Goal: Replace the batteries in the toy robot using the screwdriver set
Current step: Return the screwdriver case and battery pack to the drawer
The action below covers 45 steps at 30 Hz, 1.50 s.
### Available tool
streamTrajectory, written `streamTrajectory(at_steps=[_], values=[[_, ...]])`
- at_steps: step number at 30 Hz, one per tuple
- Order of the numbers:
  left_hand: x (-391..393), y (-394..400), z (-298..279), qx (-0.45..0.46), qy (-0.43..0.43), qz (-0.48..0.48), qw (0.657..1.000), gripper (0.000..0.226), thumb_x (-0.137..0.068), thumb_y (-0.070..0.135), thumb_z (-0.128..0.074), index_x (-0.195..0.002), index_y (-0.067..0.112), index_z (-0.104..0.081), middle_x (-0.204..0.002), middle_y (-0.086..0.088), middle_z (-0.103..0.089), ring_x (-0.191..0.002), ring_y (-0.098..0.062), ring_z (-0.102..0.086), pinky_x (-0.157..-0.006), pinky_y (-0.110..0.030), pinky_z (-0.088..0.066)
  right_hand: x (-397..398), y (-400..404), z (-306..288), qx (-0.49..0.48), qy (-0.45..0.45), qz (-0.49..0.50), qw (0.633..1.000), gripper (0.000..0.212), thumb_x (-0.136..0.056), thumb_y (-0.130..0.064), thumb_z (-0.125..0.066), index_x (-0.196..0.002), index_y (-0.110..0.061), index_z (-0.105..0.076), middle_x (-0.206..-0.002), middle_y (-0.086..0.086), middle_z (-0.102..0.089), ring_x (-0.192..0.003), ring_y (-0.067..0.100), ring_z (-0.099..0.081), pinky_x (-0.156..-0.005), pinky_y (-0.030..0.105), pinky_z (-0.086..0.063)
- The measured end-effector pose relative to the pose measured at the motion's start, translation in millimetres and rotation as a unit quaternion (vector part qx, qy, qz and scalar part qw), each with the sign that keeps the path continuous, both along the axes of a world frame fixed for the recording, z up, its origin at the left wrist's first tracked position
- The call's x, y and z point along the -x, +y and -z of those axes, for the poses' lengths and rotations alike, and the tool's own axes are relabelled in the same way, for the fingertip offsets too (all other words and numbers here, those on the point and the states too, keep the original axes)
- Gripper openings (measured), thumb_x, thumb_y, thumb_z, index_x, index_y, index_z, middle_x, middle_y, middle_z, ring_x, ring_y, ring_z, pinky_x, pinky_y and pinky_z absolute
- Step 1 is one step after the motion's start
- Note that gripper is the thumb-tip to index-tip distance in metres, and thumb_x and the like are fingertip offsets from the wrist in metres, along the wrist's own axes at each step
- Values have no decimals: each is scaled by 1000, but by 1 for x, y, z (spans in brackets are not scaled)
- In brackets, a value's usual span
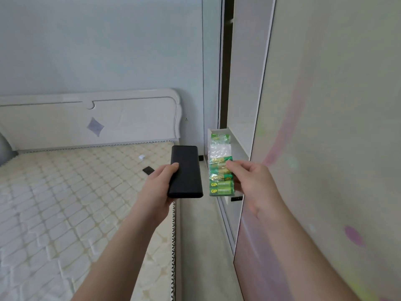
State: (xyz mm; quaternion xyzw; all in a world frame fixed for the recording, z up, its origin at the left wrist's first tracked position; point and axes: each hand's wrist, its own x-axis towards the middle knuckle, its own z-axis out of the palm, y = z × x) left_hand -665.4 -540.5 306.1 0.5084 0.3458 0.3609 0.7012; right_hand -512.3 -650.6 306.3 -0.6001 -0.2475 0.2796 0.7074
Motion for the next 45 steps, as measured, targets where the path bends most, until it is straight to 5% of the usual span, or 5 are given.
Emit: streamTrajectory(at_steps=[12, 23, 34, 45], values=[[-71, 154, 4, 16, -2, 19, 1000, 19, -95, 26, -55, -99, 9, -63, -88, -6, -65, -76, -13, -61, -62, -25, -51, -78, 158, 5, 36, -18, 11, 999, 9, -89, -18, -67, -94, -12, -72, -84, 5, -76, -75, 18, -72, -70, 31, -58], [-146, 272, 23, 16, -2, -19, 1000, 21, -97, 24, -53, -103, 8, -65, -88, -5, -67, -76, -12, -62, -66, -28, -48, -169, 284, 36, 30, 18, -17, 999, 11, -89, -16, -66, -96, -9, -72, -85, 6, -76, -77, 18, -73, -66, 28, -55], [-212, 364, 10, 20, -15, -76, 997, 16, -96, 22, -53, -90, 14, -65, -79, -2, -64, -69, -10, -59, -61, -26, -47, -256, 392, 35, 6, 33, -25, 999, 10, -88, -15, -66, -93, -8, -73, -87, 11, -75, -79, 24, -72, -77, 38, -58], [-269, 478, 28, 1, 26, 5, 1000, 18, -98, 28, -49, -92, 14, -58, -70, 2, -56, -52, -5, -52, -44, -18, -41, -300, 486, 45, 41, -1, -28, 999, 11, -90, -17, -65, -98, -12, -72, -87, 6, -76, -80, 20, -73, -72, 32, -56]])
